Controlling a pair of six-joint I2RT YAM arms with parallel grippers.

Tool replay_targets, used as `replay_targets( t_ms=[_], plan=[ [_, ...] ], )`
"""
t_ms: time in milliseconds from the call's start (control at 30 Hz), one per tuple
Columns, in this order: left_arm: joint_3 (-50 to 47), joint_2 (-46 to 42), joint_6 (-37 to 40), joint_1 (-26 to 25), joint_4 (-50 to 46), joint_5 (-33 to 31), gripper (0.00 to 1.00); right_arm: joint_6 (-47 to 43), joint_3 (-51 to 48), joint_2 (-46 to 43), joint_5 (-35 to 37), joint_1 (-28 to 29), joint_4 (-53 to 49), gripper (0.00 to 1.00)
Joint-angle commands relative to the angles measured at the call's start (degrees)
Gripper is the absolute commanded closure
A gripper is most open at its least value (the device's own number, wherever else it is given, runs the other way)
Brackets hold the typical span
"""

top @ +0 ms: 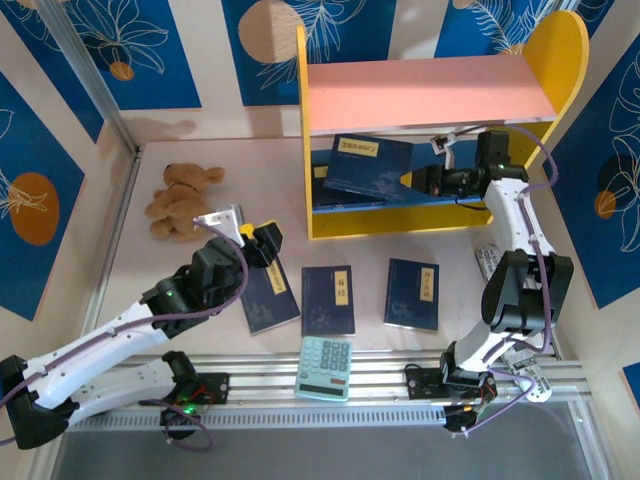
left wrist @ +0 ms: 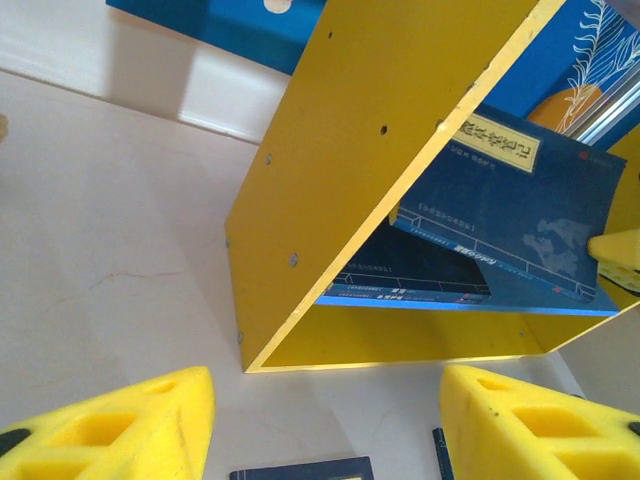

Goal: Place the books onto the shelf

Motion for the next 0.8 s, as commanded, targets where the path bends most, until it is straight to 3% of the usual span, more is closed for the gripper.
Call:
replay_targets(
  t_ms=[0, 767],
  plan=[
    [2.20, 0.12, 0.08, 0.75, -0.62, -0.12, 0.39, -3.15, 3.34, 2.61, -3.29, 1.44, -2.84, 1.00],
    [2.94, 1.42, 0.32, 1.45, -1.22, 0.05, 0.38, -10.65, 12.88, 12.38, 0.12, 4.30, -12.73, 1.00]
  ],
)
